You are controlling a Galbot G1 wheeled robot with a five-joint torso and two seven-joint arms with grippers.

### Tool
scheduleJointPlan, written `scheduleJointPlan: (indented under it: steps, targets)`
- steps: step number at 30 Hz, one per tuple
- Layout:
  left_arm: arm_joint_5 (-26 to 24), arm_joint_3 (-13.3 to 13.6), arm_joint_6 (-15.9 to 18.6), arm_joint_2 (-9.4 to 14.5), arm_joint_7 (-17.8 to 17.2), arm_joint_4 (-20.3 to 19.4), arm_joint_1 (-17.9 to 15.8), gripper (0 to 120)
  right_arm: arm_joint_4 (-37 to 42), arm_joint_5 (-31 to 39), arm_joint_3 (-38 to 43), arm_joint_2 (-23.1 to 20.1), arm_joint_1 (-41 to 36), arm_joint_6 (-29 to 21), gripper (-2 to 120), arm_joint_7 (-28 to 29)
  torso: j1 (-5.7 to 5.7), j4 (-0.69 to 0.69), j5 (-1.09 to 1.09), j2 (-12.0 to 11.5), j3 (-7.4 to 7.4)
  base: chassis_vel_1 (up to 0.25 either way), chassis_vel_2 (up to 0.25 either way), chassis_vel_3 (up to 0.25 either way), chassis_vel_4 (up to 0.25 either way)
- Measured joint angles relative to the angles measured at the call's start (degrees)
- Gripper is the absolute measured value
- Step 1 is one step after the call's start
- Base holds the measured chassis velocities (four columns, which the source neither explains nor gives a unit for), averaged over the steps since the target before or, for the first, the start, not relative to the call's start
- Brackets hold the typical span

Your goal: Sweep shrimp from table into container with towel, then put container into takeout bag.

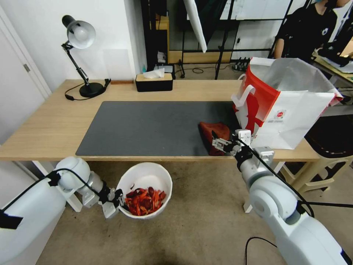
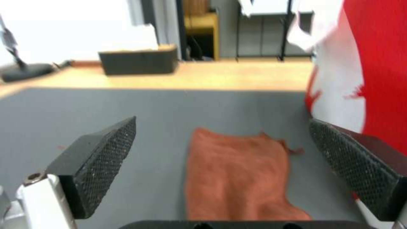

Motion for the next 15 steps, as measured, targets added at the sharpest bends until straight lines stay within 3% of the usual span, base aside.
scheduleJointPlan:
  steps: [9, 13, 15]
  targets:
    - [1.95, -2.85, -0.70, 1.61, -0.98, -8.60, 7.62, 0, 1.17, -7.35, 0.95, 2.92, -6.05, 6.92, 100, -4.30, 0.00, 0.02, -0.01, 0.00, 0.00, 0.000, 0.000, 0.000, 0.000]
    - [1.80, -3.94, -0.67, 2.37, -1.21, -11.43, 9.03, 0, 0.09, -10.79, 1.78, 4.31, -9.12, 12.12, 100, -6.93, 0.00, 0.01, -0.01, 0.00, 0.00, 0.000, 0.000, 0.000, 0.000]
    - [1.12, -5.20, -0.52, 2.95, -1.26, -13.45, 9.51, 0, -1.17, -14.60, 3.49, 6.13, -12.04, 17.81, 100, -9.30, 0.00, 0.00, -0.01, 0.00, 0.00, 0.000, 0.000, 0.000, 0.000]
